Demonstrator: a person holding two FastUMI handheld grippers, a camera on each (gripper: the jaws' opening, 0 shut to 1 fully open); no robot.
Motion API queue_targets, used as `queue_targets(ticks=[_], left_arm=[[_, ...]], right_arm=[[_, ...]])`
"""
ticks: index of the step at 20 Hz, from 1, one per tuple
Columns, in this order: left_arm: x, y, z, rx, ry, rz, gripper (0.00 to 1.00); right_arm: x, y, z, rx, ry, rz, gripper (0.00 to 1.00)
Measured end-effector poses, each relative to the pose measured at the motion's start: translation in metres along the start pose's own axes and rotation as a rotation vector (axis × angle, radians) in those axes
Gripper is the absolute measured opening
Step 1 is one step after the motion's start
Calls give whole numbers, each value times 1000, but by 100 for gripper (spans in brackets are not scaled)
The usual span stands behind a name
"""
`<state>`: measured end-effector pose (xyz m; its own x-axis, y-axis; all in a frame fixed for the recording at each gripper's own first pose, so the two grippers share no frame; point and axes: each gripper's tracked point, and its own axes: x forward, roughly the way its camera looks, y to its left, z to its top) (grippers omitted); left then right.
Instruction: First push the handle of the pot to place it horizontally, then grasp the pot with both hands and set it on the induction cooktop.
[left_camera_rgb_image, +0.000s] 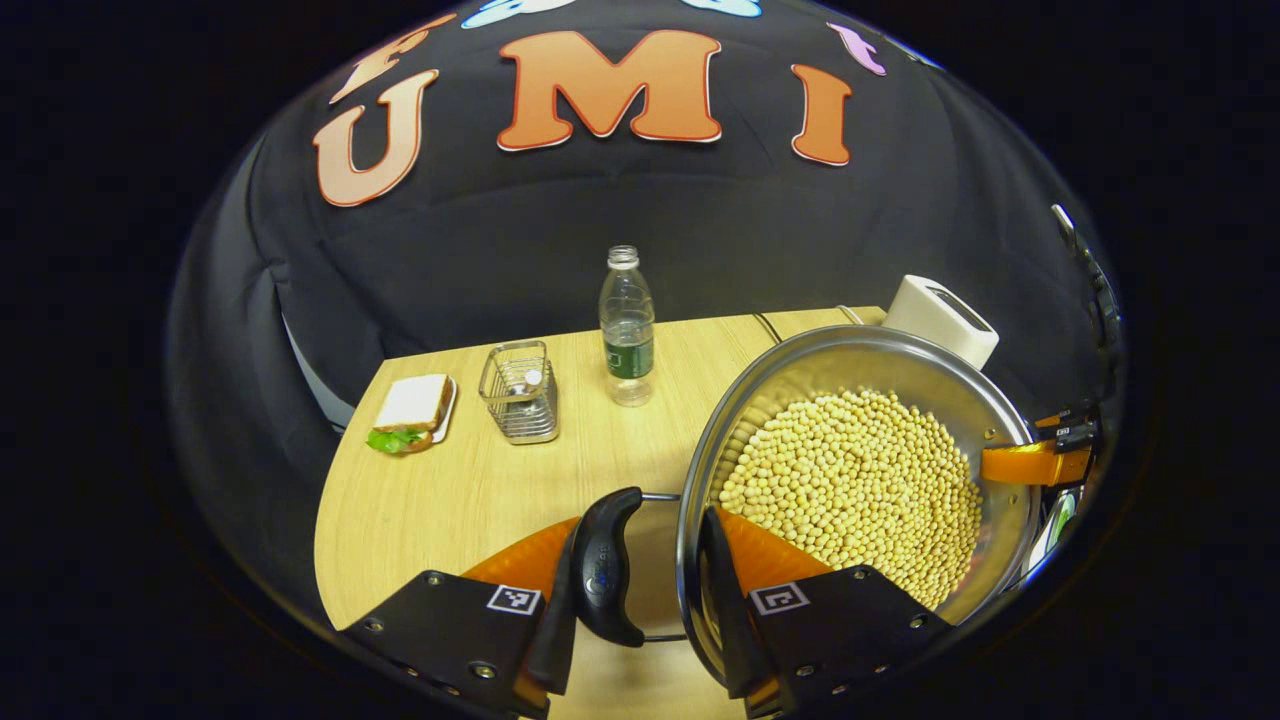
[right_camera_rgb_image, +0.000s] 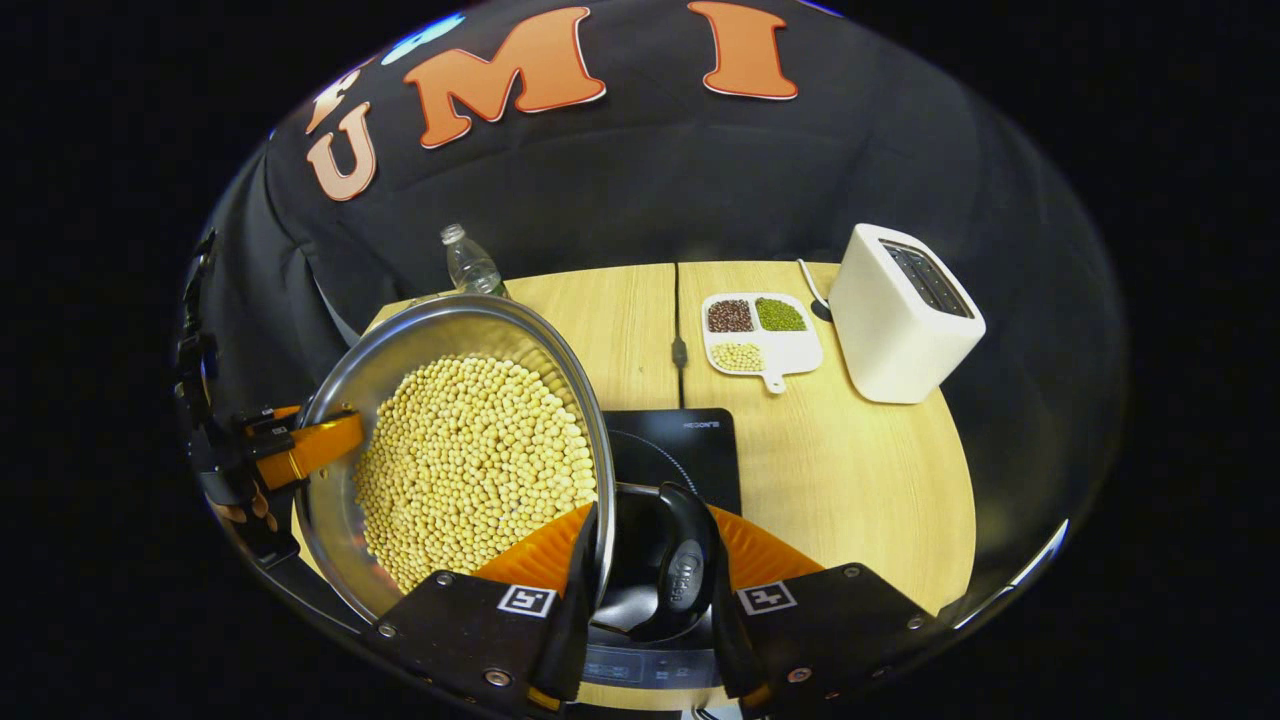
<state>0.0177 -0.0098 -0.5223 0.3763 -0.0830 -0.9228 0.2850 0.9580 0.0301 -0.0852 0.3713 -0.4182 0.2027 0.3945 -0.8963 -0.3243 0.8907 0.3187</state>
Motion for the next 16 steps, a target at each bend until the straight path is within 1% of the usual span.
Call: queue_targets(ticks=[4, 5, 7, 8, 11, 16], left_arm=[[11, -22, -9, -10, 24, 0, 60], [17, -27, -11, -17, 33, -1, 56], [25, -35, -14, -24, 47, 2, 61], [29, -37, -16, -26, 51, 4, 60], [41, -44, -19, -29, 66, 10, 60], [57, -50, -24, -29, 87, 11, 60]], right_arm=[[11, -25, -4, 4, 23, -11, 52], [13, -29, -5, -1, 27, -13, 52], [20, -37, -6, -3, 41, -13, 52], [22, -41, -3, 0, 48, -14, 52], [38, -44, -3, 7, 64, -14, 52], [53, -47, -8, 17, 85, -17, 52]])
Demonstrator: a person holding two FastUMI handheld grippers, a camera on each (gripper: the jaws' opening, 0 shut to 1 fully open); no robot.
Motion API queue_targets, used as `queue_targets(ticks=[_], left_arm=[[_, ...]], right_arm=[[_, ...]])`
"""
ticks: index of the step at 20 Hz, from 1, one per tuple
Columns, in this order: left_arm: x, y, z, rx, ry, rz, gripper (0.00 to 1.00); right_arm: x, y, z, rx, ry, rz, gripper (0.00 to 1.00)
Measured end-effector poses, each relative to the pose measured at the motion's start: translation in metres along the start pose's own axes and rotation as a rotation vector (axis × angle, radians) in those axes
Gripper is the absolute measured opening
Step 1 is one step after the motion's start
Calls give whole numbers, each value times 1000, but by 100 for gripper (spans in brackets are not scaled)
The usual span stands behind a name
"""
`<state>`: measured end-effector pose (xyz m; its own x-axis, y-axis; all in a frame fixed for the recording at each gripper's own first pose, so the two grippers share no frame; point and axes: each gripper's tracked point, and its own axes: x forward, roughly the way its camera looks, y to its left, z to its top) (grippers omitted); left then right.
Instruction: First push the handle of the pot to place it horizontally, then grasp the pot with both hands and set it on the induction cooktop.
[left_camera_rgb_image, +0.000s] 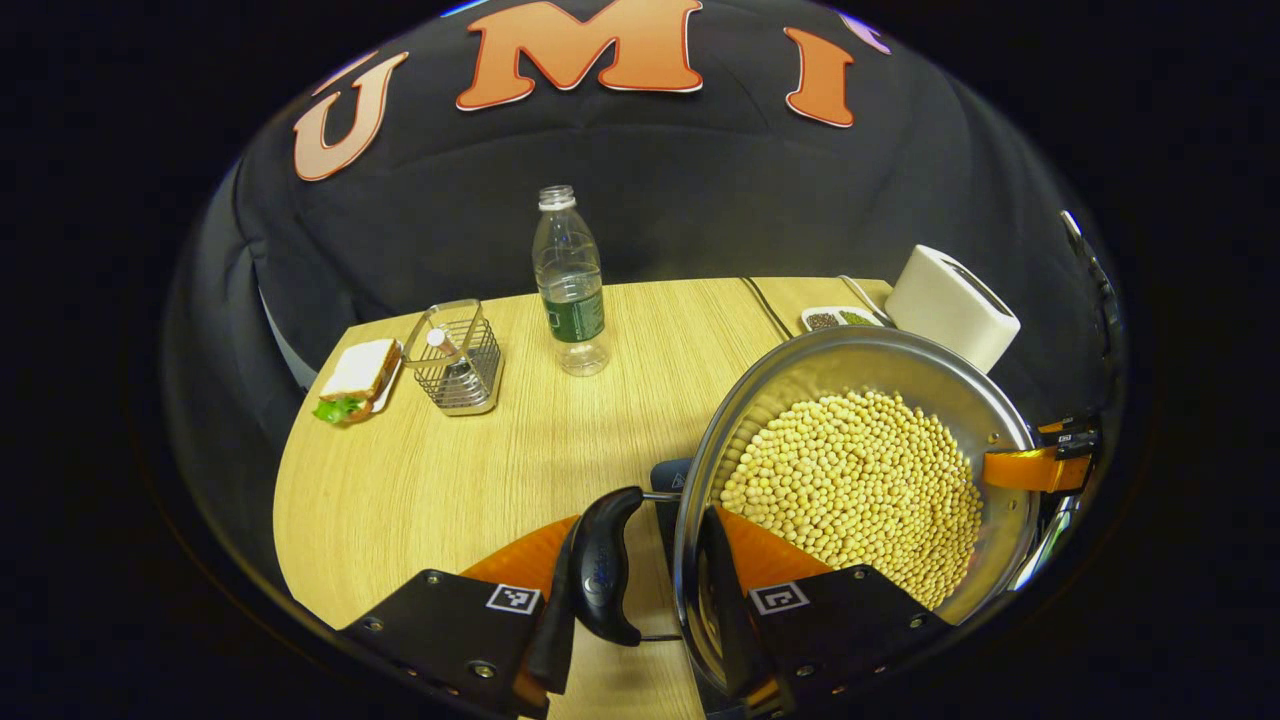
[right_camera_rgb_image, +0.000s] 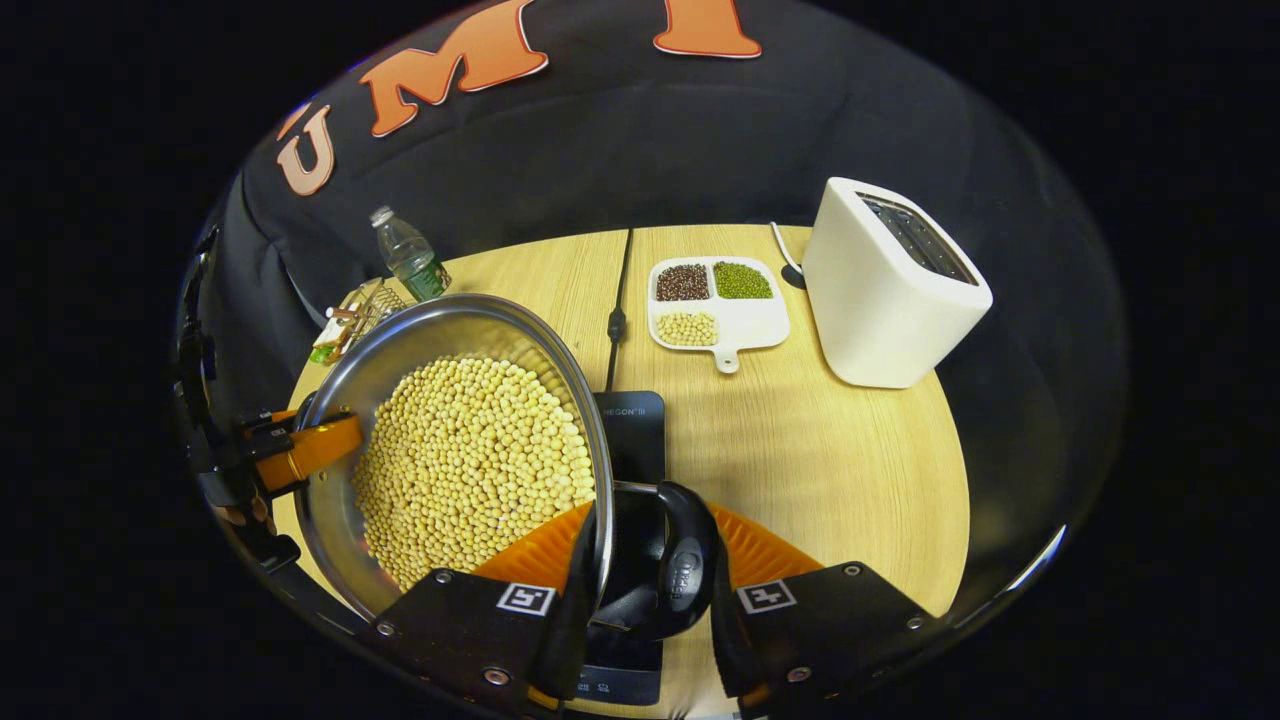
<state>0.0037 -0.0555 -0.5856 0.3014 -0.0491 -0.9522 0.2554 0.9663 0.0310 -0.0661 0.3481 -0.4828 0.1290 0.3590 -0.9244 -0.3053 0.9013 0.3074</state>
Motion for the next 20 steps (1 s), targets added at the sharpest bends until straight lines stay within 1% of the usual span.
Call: queue_targets(ticks=[6, 7, 8, 12, 13, 15, 16, 17, 18, 19, 20], left_arm=[[13, -3, -2, 22, 23, 1, 61], [15, -3, -2, 20, 26, 0, 57], [17, -3, -4, 18, 33, -1, 61], [27, -5, -7, 10, 53, -2, 61], [29, -5, -7, 17, 54, -1, 61], [29, -5, -4, 31, 55, -2, 61], [29, -4, -4, 38, 54, 5, 65], [27, -3, -6, 44, 65, 22, 64], [23, -4, -5, 59, 63, 42, 66], [19, -3, -1, 84, 47, 64, 70], [13, -6, 3, 108, 26, 71, 70]], right_arm=[[10, 1, -6, 19, 27, -4, 52], [11, 1, -6, 21, 28, -6, 52], [13, 1, -7, 23, 31, -9, 52], [20, 2, -13, 50, 47, -23, 52], [21, 0, -13, 63, 40, -23, 48], [21, -6, -18, 79, 41, -24, 48], [20, -8, -17, 91, 22, -32, 53], [22, -6, -15, 85, 2, -46, 58], [21, -5, -14, 62, -18, -59, 59], [19, -6, -14, 33, -37, -74, 63], [15, -5, -11, 12, -59, -82, 65]])
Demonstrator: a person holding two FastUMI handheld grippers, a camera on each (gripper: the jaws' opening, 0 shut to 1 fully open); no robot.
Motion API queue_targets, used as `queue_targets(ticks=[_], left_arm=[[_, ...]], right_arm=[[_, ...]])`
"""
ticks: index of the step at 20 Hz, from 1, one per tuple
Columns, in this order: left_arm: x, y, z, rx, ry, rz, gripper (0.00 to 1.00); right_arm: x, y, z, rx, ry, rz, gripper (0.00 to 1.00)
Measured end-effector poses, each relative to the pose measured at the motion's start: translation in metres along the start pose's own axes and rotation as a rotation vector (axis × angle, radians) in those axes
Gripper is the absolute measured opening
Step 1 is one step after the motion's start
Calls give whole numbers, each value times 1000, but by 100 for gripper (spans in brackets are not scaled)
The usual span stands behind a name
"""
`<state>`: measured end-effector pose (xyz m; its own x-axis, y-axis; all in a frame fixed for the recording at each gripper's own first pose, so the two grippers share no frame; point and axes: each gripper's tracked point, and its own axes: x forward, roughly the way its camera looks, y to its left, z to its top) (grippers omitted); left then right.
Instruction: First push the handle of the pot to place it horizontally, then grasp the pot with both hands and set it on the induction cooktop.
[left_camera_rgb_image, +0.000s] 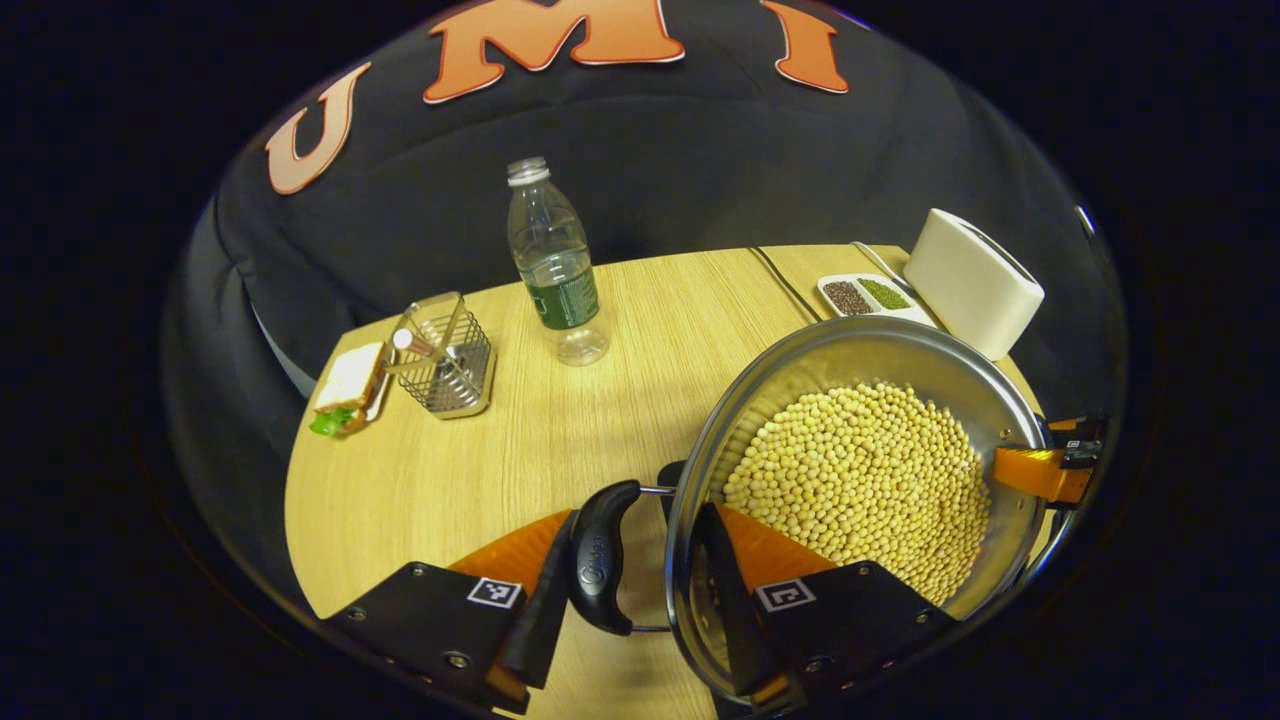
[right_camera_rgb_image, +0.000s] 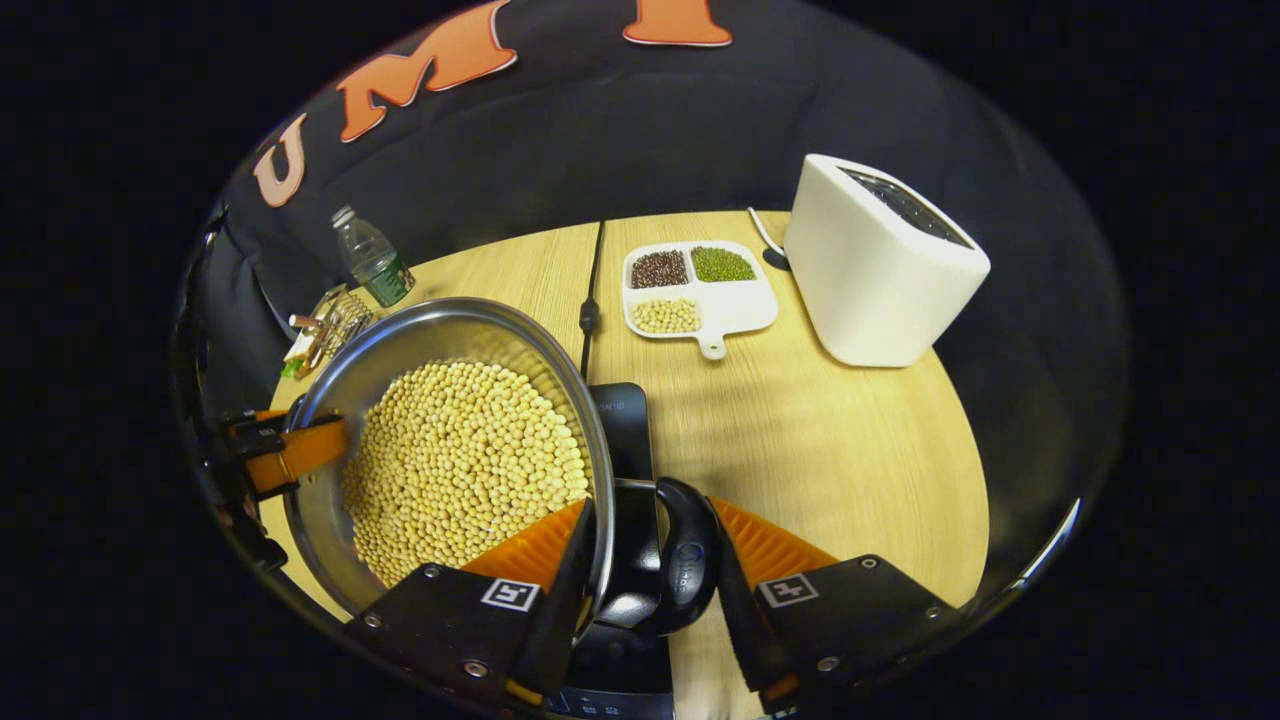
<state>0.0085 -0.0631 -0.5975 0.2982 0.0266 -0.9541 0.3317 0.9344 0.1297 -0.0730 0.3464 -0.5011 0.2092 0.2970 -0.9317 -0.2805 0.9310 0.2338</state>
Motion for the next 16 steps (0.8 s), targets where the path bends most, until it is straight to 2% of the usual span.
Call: queue_targets(ticks=[3, 5, 7, 9, 16], left_arm=[[-22, 7, 19, 11, -67, 20, 67], [-42, 18, 24, -27, -89, 40, 67], [-67, 37, 38, -61, -139, 66, 67], [-98, 56, 56, -89, -214, 95, 93], [-221, 138, 118, -177, -486, 200, 93]], right_arm=[[-19, 1, 12, -14, -81, -27, 85], [-34, 1, 25, -19, -163, -37, 93], [-54, 1, 36, -27, -241, -31, 94], [-76, -3, 45, -34, -300, -28, 94], [-185, -21, 130, -90, -610, -57, 94]])
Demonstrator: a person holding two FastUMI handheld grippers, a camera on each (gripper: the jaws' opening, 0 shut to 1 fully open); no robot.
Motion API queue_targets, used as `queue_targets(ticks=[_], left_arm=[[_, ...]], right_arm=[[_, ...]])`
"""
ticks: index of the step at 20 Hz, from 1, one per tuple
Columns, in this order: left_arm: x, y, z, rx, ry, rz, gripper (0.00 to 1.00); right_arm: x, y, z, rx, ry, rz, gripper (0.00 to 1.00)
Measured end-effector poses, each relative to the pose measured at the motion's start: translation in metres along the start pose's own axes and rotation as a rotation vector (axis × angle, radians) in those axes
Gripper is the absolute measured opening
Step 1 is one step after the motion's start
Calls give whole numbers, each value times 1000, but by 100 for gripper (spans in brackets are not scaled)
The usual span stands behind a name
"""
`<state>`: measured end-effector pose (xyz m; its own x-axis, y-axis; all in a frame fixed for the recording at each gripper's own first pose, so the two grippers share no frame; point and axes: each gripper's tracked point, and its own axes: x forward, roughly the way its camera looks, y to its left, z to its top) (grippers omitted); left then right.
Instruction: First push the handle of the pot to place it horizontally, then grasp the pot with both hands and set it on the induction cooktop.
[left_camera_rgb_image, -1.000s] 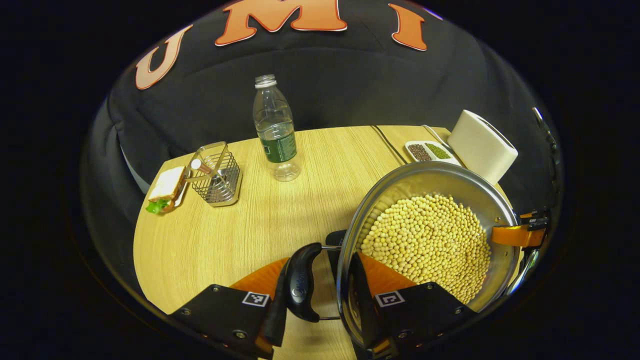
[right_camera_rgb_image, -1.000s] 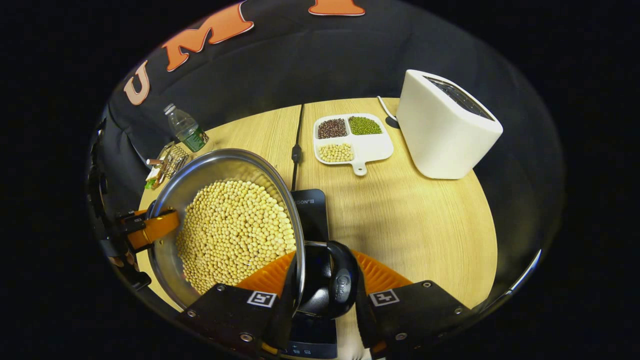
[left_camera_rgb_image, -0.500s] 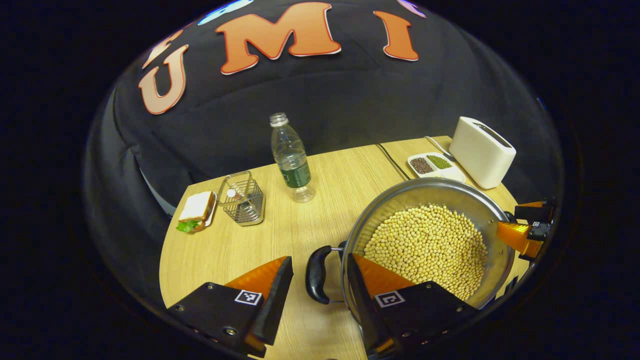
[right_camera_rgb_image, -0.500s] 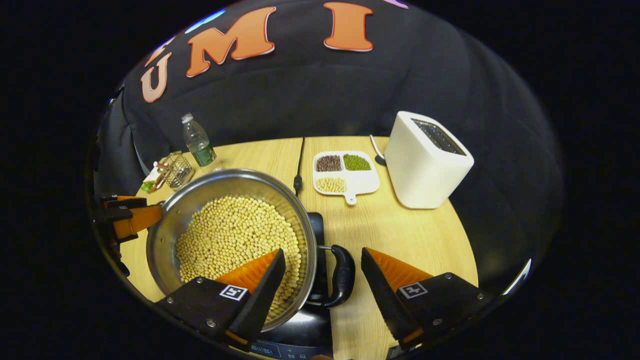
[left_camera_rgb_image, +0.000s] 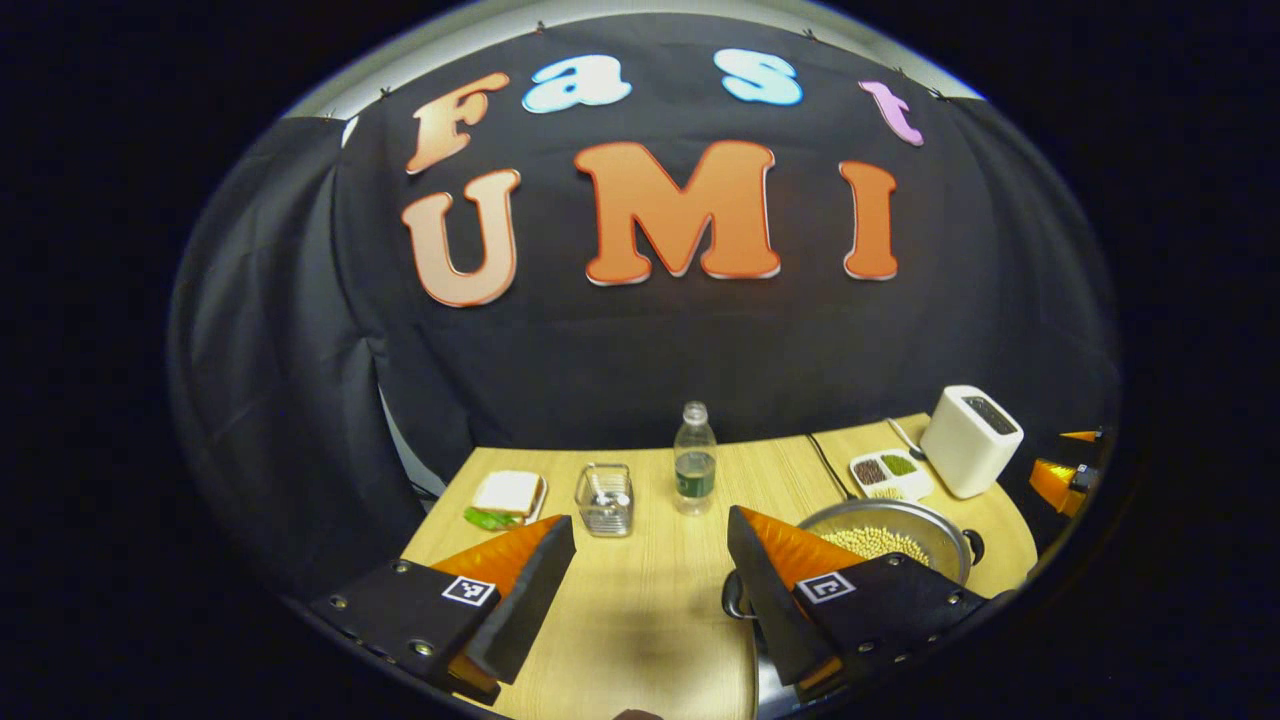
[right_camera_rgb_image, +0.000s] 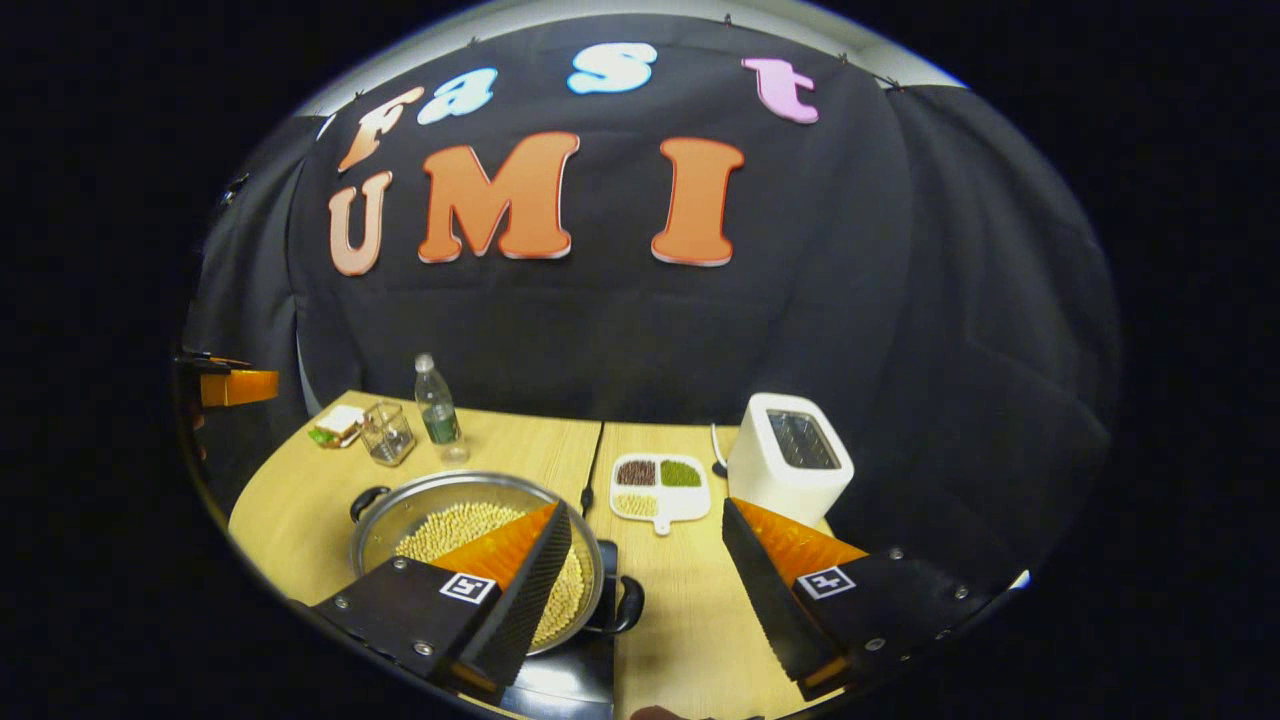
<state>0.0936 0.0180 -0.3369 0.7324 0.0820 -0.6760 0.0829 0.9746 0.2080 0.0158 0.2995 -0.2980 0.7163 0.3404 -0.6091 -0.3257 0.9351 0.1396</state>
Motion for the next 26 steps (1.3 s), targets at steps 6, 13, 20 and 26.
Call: queue_targets(ticks=[6, 13, 20, 26], left_arm=[[-65, 68, 120, -117, -280, 55, 92], [-174, 152, 238, -183, -606, 120, 92], [-223, 219, 289, -257, -718, 192, 91], [-244, 238, 286, -241, -722, 215, 89]], right_arm=[[-41, -27, 79, -34, -174, -42, 94], [-113, -64, 173, -106, -354, -101, 95], [-179, -86, 239, -138, -467, -137, 98], [-211, -98, 252, -110, -505, -171, 97]])
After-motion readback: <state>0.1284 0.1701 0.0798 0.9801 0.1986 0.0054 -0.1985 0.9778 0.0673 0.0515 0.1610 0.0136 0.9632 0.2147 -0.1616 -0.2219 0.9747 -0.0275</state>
